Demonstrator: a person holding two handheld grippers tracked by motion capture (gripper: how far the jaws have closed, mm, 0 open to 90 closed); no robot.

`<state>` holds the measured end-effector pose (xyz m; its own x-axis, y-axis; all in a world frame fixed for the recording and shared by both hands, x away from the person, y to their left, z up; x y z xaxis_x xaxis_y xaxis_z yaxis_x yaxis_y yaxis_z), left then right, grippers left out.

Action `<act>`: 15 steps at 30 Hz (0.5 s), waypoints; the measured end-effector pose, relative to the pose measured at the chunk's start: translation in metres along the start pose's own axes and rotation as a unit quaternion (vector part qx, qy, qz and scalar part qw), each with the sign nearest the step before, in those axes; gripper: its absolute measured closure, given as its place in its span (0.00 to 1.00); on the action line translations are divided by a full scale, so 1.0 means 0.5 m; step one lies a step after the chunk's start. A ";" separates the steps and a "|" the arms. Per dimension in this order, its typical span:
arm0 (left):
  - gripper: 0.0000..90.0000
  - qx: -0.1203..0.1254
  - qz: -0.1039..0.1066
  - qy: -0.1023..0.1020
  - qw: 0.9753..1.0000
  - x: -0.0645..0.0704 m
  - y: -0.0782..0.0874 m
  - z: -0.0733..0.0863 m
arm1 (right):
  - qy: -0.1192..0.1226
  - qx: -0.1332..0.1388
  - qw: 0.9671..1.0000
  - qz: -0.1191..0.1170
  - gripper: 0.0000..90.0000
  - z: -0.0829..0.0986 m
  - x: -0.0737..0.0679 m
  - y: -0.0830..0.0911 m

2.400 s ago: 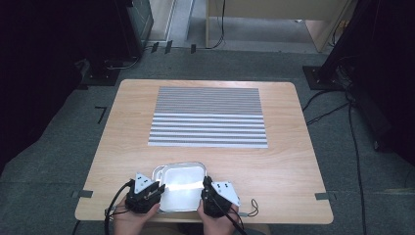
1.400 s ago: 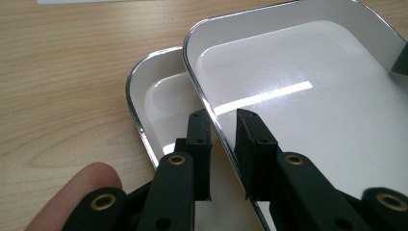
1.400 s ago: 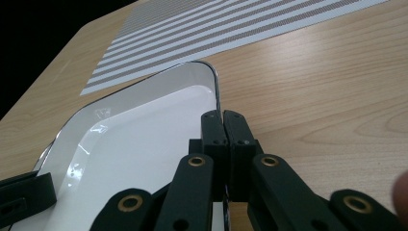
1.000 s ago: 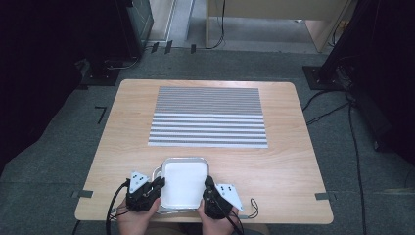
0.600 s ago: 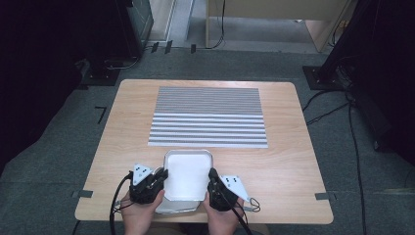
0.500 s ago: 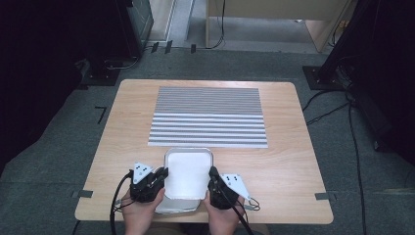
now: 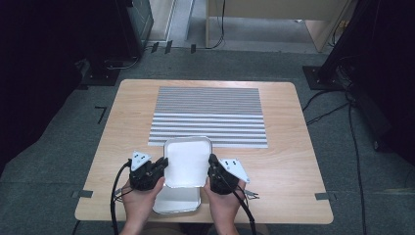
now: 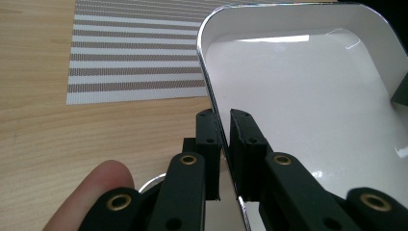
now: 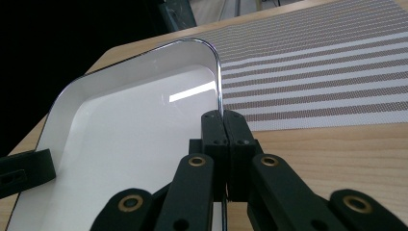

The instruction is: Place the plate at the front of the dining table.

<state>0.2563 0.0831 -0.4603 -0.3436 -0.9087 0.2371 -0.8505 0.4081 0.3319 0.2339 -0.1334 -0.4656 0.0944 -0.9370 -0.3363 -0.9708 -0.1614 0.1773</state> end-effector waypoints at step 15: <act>0.94 0.004 0.015 0.027 1.000 -0.007 -0.094 -0.064 | 0.015 -0.003 1.000 -0.001 1.00 -0.069 0.024 -0.087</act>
<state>0.3101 0.0701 -0.4475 -0.3482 -0.8897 0.2954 -0.8434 0.4349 0.3155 0.2849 -0.1482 -0.4456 0.1022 -0.9455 -0.3091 -0.9692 -0.1647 0.1834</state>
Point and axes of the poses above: each handheld gripper's, and its own axes: y roughly backward along the jaws, z roughly out of its underside, x roughly to its right, the point moved 2 cm from there along -y, roughly forward along the jaws, and after that the axes turned 15 degrees about x, right-handed, at the moved point
